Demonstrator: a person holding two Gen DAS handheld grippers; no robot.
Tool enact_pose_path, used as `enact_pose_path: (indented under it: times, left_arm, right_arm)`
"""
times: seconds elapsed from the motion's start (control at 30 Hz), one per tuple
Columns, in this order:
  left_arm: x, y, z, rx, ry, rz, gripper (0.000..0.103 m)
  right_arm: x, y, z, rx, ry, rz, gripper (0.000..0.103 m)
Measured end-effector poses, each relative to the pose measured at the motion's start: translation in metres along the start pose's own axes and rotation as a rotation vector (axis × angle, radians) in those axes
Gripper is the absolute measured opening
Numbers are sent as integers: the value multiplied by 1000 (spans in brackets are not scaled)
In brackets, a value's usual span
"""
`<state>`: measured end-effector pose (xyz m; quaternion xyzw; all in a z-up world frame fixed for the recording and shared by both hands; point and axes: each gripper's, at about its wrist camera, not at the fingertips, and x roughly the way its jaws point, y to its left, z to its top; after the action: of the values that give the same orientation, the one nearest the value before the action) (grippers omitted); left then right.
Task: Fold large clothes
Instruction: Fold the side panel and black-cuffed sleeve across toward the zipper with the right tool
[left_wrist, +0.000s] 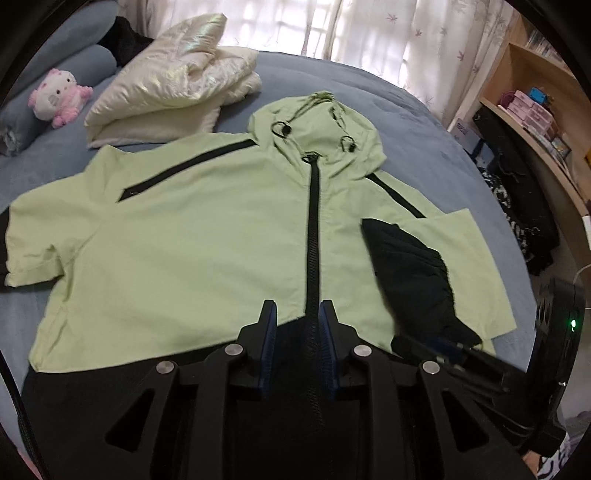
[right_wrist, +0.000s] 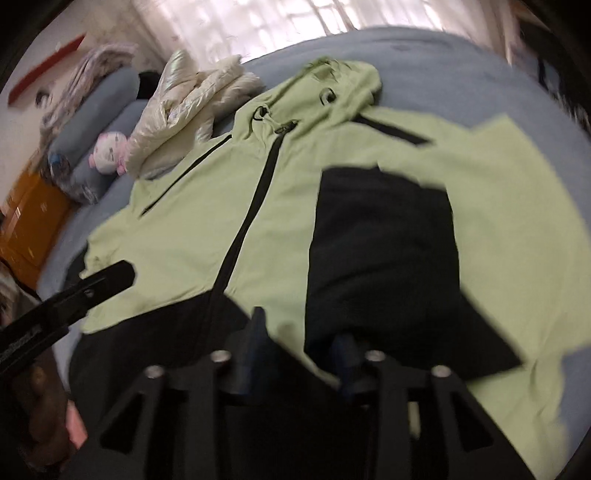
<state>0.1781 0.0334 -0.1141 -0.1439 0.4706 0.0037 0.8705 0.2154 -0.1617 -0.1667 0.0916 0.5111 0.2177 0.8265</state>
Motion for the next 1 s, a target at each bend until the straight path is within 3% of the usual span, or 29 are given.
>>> enact_pose_path:
  times: [0.13, 0.33, 0.47, 0.63, 0.83, 1.0]
  left_arm:
    - [-3, -15, -5, 38, 3, -35, 27]
    - [-4, -48, -13, 143, 1, -82, 49]
    - [9, -71, -22, 230, 50, -102, 49]
    - [29, -98, -32, 324, 103, -111, 49]
    - [57, -130, -39, 454, 137, -59, 51]
    - [86, -148, -43, 550, 160, 43, 52]
  right_arm:
    - [-29, -10, -17, 53, -45, -8, 41]
    - [-79, -26, -36, 105, -191, -146, 41]
    - [-91, -43, -45, 128, -240, -218, 41]
    - [-85, -63, -51, 174, -220, -201, 41]
    - [-83, -70, -58, 172, -232, -213, 41]
    - [-85, -78, -61, 194, -238, -190, 41]
